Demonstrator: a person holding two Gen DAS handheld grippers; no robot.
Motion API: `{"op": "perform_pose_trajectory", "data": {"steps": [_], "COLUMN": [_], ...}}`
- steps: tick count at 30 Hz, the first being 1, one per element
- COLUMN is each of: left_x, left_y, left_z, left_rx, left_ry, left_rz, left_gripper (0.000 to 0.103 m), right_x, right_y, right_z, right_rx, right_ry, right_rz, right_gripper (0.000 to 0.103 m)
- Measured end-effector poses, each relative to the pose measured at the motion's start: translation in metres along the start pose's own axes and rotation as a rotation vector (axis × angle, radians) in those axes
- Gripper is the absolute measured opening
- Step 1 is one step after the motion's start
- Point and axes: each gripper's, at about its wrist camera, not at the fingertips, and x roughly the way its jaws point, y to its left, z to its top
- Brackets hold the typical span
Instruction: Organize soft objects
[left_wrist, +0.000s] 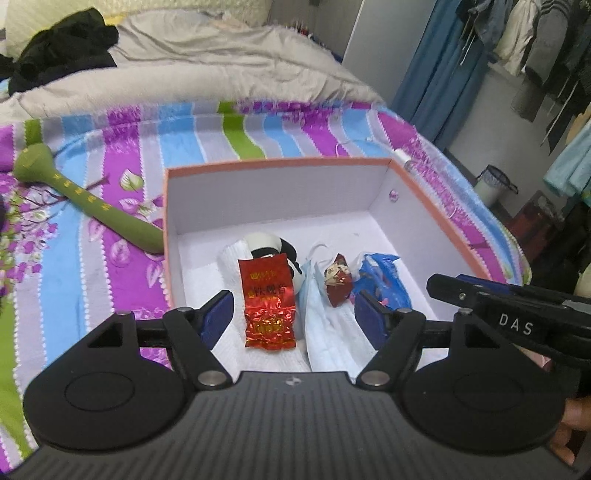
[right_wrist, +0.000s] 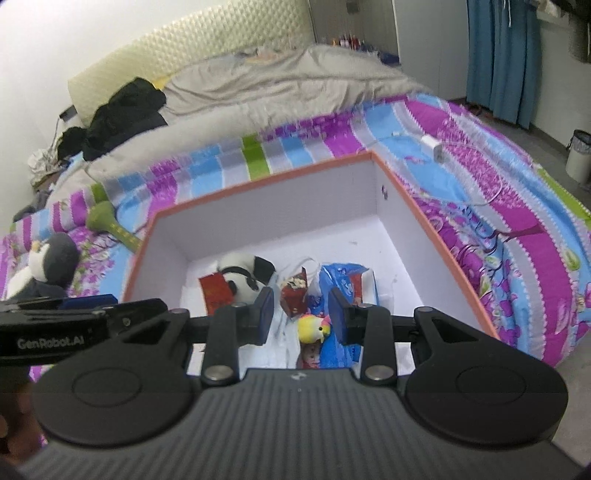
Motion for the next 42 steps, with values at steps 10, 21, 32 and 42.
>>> {"op": "perform_pose_trajectory", "data": {"steps": [10, 21, 32, 42], "left_x": [-0.085, -0.167, -0.212, -0.231], "left_y": [-0.006, -0.015, -0.012, -0.007], "left_z": [-0.017, -0.056, -0.089, -0.107], "left_rx": [0.008, 0.033, 0.035, 0.035], "left_ry": [-0.094, -0.168, -0.2, -0.206], "left_rz": [-0.008, -0.035, -0.033, -0.032], "left_gripper": [0.077, 0.077, 0.077, 0.077], "right_x": [-0.067, -0.138, -0.175, -0.184], "right_y": [0.022, 0.04, 0.058, 0.069], "right_z": [-0.011, -0.043, -0.067, -0.082], "right_rx": [-0.01, -0.016, -0.031, -0.036], "right_ry": [-0.09, -0.163, -0.197, -0.194], "right_rz": [0.018, 0.029, 0.06, 0.066], "right_gripper": [0.036, 0.036, 0.036, 0.036]}}
